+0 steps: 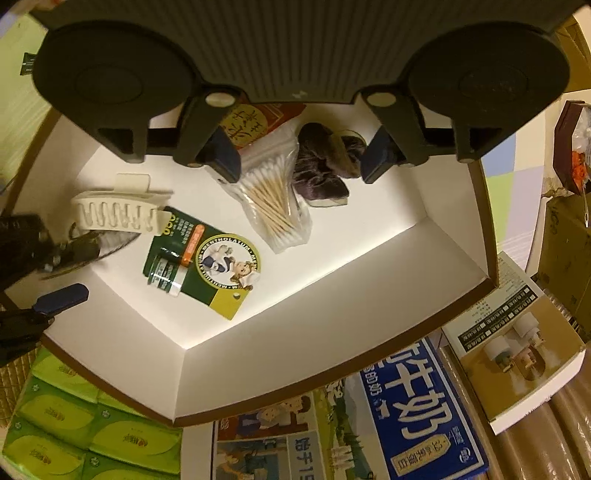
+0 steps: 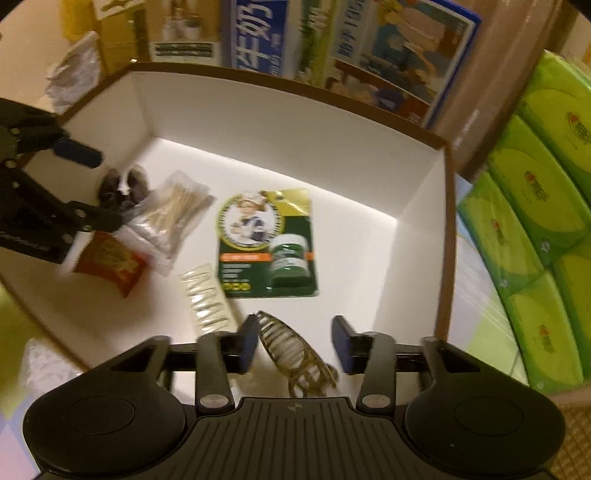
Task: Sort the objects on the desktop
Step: 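Open the left tool to drop the scrunchie while the right tool releases the claw clip, then withdraw both tools from the box back toward the remaining items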
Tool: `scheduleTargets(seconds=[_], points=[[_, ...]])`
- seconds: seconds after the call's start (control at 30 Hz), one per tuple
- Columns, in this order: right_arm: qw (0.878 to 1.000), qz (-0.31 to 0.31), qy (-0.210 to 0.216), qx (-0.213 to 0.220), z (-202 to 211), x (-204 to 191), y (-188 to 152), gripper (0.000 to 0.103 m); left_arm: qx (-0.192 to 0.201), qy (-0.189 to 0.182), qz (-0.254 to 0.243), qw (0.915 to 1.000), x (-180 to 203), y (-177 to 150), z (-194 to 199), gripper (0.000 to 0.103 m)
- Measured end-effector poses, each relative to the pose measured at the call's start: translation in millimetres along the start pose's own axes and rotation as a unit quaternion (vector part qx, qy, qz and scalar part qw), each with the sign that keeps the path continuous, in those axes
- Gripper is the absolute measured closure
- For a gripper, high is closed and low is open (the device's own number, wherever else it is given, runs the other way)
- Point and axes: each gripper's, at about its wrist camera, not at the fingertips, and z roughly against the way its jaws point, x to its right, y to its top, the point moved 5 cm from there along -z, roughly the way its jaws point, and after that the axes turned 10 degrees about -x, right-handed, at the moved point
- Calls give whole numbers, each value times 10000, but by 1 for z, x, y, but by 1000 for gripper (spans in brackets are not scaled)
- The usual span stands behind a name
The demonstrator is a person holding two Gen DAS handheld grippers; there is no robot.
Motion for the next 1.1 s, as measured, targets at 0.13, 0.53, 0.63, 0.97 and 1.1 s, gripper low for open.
scheduleTargets(seconds=[0.13,0.53,0.63,0.97,1.1], points=[[9999,-73,-86,118,8,1,-2,20,35,49,44,10000,0,-2,4,24],[9988,-268,355,224,31,2,-10,2,24,-22,377,9993,-3,-10,24,15],[9982,-334,391,298,37,1,-12,2,69,-46,459,9989,-1,-11,34,12],[9962,-540,472,486,59,1,-21,2,222,-119,563,9981,10,-14,64,8],[9949,-617,500,616,71,0,-26,2,209,-134,682,9974,13,-19,74,8]])
